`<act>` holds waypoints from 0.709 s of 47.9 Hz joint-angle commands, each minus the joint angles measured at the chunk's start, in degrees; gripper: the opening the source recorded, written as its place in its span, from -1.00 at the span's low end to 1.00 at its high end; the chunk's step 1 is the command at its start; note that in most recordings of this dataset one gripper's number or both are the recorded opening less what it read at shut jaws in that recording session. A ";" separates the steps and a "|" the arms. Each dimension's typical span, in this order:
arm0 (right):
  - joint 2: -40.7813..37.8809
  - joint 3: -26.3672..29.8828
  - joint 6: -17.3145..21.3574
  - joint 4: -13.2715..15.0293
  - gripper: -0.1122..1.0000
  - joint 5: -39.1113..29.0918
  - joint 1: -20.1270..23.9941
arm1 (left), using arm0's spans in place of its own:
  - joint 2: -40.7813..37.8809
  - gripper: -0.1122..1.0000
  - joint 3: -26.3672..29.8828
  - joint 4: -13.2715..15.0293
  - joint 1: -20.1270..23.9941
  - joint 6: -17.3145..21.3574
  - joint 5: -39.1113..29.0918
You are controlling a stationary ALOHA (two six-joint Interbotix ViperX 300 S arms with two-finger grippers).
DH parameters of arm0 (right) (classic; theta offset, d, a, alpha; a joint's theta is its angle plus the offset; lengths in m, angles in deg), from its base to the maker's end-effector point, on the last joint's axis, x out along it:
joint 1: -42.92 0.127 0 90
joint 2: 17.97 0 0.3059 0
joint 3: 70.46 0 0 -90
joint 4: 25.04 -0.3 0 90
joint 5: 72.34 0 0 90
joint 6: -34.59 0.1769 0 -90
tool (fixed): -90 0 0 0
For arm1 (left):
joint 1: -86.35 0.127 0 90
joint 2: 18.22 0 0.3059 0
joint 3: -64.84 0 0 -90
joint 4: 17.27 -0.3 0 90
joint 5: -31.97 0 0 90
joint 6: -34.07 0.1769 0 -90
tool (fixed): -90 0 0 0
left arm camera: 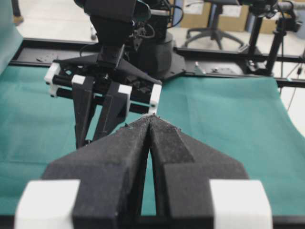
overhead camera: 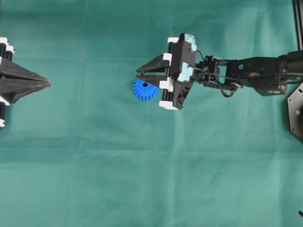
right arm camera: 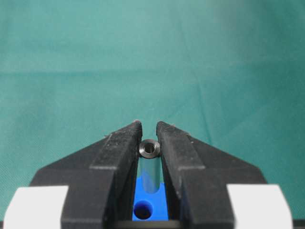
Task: Insert the shaft placed at a random location into the center hole of the small gear at another random location.
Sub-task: 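Carry the shaft with the right gripper left over the blue gear's hole, then lower the shaft with the right gripper into the gear's center hole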
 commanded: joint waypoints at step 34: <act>-3.78 0.97 -0.18 -0.35 -0.53 1.23 -0.26 | -0.18 -0.81 0.53 0.09 0.09 0.00 0.26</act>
